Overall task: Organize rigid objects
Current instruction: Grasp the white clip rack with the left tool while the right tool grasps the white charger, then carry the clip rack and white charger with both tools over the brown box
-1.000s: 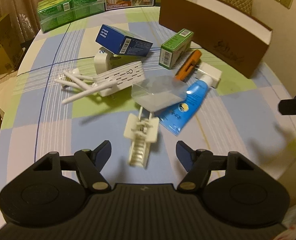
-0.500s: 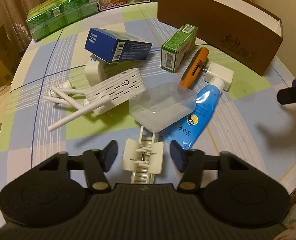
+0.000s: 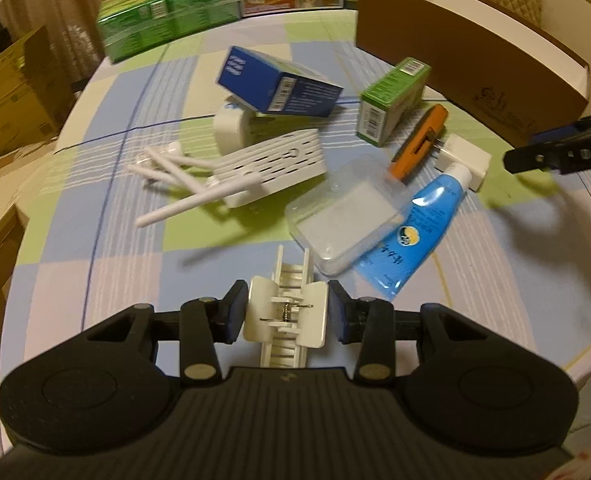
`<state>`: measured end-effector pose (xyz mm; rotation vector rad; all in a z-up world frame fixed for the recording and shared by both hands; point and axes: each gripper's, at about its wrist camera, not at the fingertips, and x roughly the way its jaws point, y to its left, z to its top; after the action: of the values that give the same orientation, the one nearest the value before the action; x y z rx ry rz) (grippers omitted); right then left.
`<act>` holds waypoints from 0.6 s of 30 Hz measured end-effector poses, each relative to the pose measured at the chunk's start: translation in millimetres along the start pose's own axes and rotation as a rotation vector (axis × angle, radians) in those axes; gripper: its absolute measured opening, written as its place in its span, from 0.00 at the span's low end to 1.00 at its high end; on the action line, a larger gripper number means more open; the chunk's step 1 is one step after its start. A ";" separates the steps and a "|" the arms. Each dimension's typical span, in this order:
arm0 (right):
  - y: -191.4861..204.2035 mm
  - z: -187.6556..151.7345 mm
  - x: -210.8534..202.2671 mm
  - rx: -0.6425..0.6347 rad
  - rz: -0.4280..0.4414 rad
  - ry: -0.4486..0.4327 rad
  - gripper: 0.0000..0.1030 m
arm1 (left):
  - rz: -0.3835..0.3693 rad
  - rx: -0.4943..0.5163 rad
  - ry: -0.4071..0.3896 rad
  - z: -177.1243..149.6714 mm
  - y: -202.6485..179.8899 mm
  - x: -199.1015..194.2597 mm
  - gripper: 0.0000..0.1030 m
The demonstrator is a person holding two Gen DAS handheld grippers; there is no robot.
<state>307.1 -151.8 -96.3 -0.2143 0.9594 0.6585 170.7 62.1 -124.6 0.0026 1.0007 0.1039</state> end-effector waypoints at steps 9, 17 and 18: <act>-5.8 23.4 53.6 -0.156 0.071 0.071 0.44 | 0.080 -0.099 0.013 -3.4 21.1 -6.7 0.36; -1.7 26.4 80.6 -0.236 0.105 0.133 0.39 | 0.106 -0.131 0.023 -3.5 25.8 -10.2 0.36; -0.3 25.4 80.8 -0.247 0.104 0.125 0.38 | 0.107 -0.131 0.022 -3.1 25.0 -10.6 0.36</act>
<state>357.0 -106.3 -147.6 -0.4307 1.0124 0.8679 160.3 86.0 -116.1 -0.0647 1.0147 0.2677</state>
